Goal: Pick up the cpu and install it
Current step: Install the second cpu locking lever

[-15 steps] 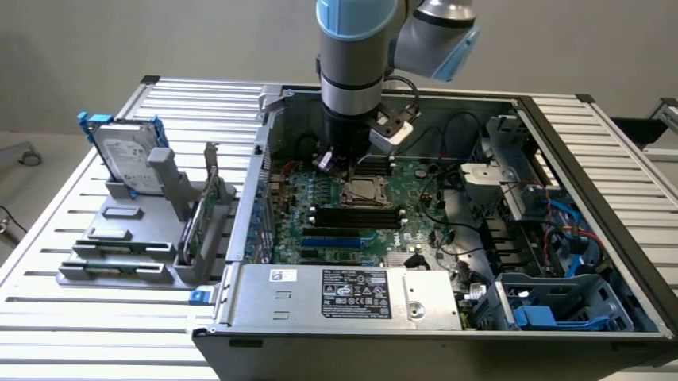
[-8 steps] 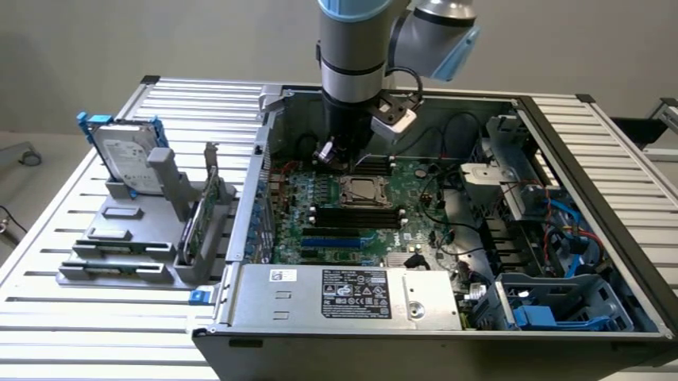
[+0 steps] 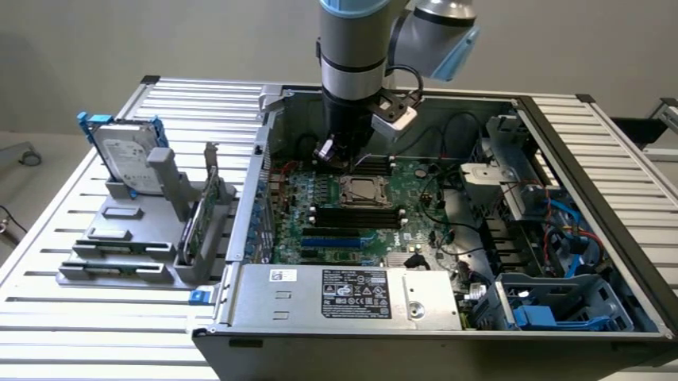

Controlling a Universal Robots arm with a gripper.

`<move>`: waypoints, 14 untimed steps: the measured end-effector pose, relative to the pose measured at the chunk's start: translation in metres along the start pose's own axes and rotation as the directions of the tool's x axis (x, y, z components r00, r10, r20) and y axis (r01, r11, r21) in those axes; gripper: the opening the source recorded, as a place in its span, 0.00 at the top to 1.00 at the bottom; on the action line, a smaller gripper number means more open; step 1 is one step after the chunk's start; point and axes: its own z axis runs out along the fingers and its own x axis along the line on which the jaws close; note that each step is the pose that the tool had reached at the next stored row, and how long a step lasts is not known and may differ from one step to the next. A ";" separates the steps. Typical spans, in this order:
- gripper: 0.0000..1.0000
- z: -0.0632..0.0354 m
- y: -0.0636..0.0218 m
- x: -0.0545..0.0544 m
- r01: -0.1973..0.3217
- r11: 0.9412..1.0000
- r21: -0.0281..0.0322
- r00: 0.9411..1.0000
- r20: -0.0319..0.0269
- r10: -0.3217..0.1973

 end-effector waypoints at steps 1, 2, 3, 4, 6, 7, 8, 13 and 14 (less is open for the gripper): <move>0.89 0.0000 0.0000 0.000 0.000 1.000 0.000 1.000 0.000 0.000; 0.89 0.0000 0.0000 0.000 0.000 1.000 0.000 1.000 0.000 0.000; 0.89 0.0000 0.0000 0.000 0.000 1.000 0.000 1.000 0.000 0.000; 0.89 0.0000 0.0000 0.000 0.000 1.000 0.000 1.000 0.000 0.000; 0.89 0.0000 0.0000 0.000 0.000 1.000 0.000 1.000 0.000 0.000; 0.89 0.0000 0.0000 0.000 0.000 1.000 0.000 1.000 0.000 0.000; 0.89 0.0000 0.0000 0.000 0.000 1.000 0.000 1.000 0.000 0.000; 0.89 0.0000 0.0000 0.000 0.000 1.000 0.000 1.000 0.000 0.000; 0.89 0.0000 0.0000 0.000 0.000 1.000 0.000 1.000 0.000 0.000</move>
